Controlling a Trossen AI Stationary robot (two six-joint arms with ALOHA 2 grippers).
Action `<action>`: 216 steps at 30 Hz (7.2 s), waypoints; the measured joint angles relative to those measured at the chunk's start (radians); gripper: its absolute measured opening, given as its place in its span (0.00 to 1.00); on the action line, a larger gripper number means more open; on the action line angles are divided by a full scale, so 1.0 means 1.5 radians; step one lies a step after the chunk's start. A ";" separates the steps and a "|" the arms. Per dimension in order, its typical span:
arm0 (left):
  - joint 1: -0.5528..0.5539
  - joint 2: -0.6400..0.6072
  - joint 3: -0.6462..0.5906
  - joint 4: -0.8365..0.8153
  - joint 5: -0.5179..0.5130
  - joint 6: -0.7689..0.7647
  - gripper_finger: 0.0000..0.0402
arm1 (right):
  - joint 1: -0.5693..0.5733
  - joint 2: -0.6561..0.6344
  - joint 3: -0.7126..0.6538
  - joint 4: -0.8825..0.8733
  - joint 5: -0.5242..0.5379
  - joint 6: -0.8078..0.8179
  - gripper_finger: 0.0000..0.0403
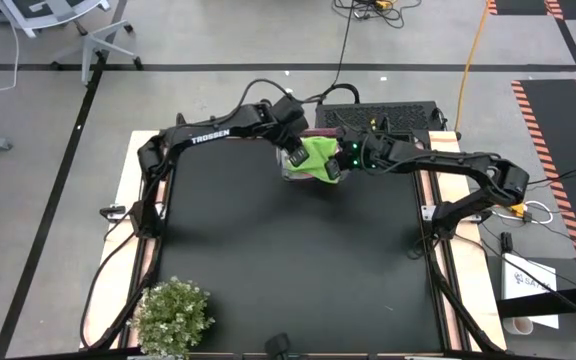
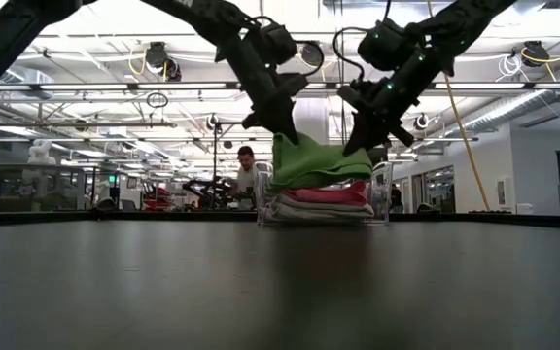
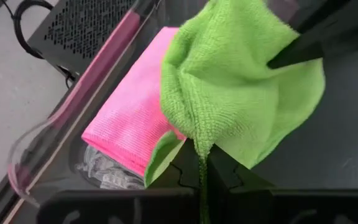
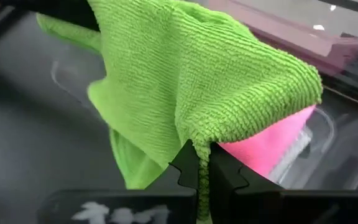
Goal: Fold microfiber towels
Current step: Stack the folded green microfiber cloth on top of the pink microfiber cloth in the transparent bin
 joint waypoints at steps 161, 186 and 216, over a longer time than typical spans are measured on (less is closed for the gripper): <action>-0.217 -0.251 0.000 -0.286 -0.272 -0.145 0.00 | -0.016 0.197 0.328 -0.405 -0.105 -0.357 0.00; -0.228 -0.253 0.000 -0.328 -0.283 -0.174 0.02 | -0.049 0.328 0.358 -0.393 -0.054 -0.379 0.00; -0.228 -0.253 0.000 -0.326 -0.283 -0.175 0.03 | -0.014 0.205 0.190 -0.365 -0.110 -0.340 0.00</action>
